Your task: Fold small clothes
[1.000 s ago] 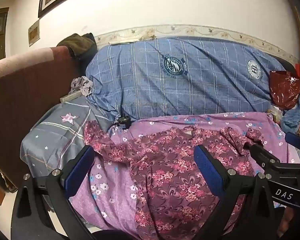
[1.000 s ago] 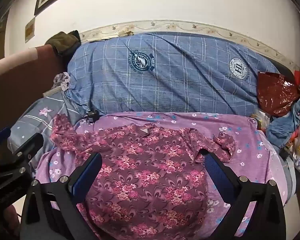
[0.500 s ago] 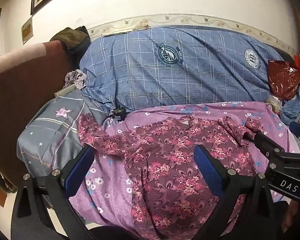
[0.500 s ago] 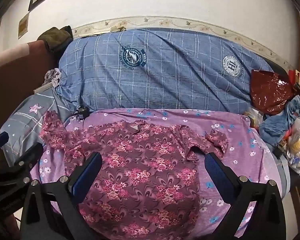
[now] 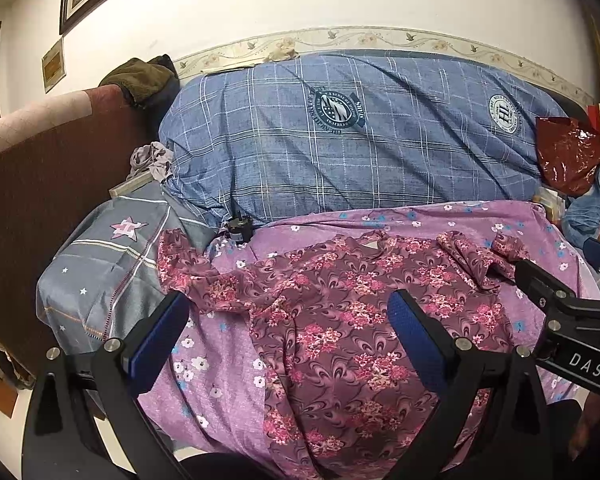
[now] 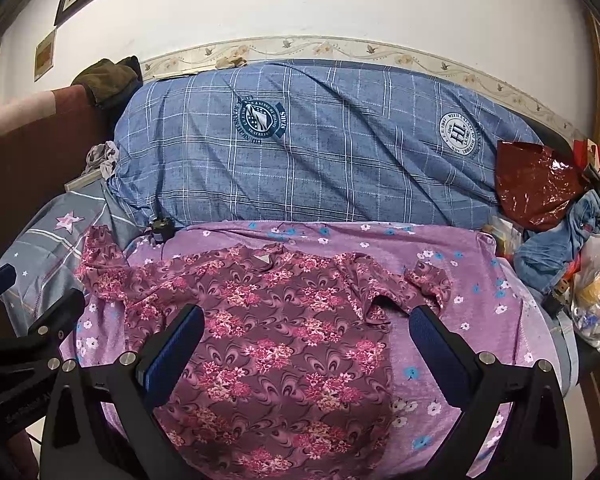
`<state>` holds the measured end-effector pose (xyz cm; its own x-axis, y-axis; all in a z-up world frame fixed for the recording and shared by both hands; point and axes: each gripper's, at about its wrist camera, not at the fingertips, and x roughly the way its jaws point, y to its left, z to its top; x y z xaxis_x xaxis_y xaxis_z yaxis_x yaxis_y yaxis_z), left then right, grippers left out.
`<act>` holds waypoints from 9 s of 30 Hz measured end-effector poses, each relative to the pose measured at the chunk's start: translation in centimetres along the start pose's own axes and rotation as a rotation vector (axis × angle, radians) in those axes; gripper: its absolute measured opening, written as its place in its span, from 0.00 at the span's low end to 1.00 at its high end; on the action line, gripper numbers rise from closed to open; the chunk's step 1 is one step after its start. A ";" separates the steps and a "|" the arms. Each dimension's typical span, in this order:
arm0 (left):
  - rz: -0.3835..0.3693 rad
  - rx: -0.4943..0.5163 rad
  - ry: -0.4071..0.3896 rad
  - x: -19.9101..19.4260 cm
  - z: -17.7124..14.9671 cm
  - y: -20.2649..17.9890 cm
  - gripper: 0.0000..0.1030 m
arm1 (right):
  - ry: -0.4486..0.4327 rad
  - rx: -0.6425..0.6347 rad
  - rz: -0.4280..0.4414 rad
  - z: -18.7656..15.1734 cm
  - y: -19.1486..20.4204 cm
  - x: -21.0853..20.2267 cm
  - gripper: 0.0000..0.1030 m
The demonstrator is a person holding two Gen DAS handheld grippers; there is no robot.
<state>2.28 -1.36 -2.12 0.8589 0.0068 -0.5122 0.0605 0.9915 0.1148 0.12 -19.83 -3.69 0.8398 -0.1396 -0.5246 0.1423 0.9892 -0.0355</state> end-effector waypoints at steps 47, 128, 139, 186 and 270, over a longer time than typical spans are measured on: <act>0.057 -0.013 0.007 0.2 -0.2 0.9 0.97 | -0.026 0.014 0.057 0.2 0.0 -0.1 1.00; 0.124 -0.480 0.013 21.4 -4.3 12.9 1.00 | 0.395 0.257 0.424 1.9 3.5 25.5 0.47; -0.053 -0.379 0.059 27.8 -0.9 8.0 1.00 | 0.234 0.582 0.199 -4.1 -16.0 24.7 0.67; 0.092 -0.879 0.111 30.3 -5.4 22.9 0.80 | 0.402 0.132 0.536 -6.1 4.4 29.0 0.39; 0.341 -0.283 0.503 33.5 6.8 17.9 0.16 | 0.238 0.391 0.510 -3.1 -6.5 28.3 0.42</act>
<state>35.61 15.71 -11.45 0.4601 0.3174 -0.8292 -0.3670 0.9184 0.1479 21.38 -30.09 -20.97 0.7201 0.3976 -0.5686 -0.0239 0.8333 0.5524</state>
